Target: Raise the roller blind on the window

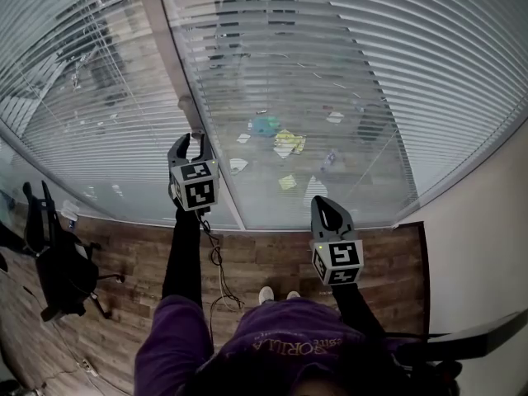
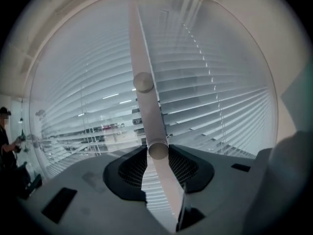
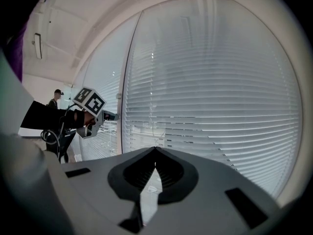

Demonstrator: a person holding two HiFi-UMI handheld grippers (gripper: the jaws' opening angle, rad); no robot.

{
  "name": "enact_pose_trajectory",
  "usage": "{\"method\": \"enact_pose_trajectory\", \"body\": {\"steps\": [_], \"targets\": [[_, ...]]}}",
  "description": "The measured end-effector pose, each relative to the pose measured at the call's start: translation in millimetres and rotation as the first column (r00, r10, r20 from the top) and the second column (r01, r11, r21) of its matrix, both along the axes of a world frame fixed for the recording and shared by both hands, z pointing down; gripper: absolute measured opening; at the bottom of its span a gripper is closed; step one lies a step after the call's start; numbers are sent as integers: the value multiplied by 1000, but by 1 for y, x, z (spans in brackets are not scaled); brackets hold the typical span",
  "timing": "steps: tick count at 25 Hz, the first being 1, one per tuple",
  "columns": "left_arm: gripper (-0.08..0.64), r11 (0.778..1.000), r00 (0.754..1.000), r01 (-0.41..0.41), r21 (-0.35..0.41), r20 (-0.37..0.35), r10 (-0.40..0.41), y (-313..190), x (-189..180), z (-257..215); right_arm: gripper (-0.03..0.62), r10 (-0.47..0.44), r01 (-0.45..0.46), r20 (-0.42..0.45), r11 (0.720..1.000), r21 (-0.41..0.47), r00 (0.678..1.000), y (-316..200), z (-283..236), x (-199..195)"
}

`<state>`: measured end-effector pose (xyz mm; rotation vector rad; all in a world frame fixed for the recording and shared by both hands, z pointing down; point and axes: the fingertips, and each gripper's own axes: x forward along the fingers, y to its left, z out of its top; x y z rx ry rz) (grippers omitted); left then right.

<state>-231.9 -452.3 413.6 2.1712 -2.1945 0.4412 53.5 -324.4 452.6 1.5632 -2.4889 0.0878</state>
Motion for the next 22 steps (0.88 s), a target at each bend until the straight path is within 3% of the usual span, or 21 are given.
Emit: {"method": "enact_pose_trajectory", "body": {"steps": [7, 12, 22], "targets": [[115, 1000, 971, 10, -13, 238, -7, 0, 1, -1, -2, -3, 3, -8, 1000, -5, 1000, 1, -6, -2], [115, 999, 940, 9, -37, 342, 4, -4, 3, 6, -2, -4, 4, -8, 1000, -2, 1000, 0, 0, -2], [115, 999, 951, 33, -9, 309, -29, -5, -1, 7, -2, -8, 8, -16, 1000, -2, 1000, -4, 1, -4]]}}
